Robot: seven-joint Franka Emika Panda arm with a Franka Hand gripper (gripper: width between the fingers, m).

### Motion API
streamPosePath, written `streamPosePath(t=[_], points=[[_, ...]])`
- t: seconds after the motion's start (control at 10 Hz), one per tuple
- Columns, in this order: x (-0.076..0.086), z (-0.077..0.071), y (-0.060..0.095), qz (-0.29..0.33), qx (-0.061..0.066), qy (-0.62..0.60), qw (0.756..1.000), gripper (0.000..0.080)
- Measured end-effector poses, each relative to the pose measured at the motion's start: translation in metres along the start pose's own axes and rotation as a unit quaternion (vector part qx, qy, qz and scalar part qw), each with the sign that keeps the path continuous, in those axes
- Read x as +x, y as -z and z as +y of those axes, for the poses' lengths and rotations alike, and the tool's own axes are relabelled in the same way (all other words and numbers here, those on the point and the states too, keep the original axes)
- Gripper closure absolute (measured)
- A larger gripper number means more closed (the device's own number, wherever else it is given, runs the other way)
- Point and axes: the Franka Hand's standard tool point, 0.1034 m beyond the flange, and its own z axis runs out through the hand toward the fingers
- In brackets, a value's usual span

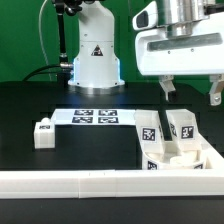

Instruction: Assemble stool

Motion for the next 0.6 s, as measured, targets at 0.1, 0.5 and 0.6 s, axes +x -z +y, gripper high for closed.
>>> streamPosePath(t=[0.1,0.5,0.6], points=[[-0.0010,-0.0032,0.0012,0.005,-0.003,0.070,0.998,0.0150],[0.0001,-0.0037,0.0017,0.006,-0.003,0.222,0.975,0.0150],[0.0016,-0.0023,0.0008,0.007,-0.008,0.299,0.954,0.0150]])
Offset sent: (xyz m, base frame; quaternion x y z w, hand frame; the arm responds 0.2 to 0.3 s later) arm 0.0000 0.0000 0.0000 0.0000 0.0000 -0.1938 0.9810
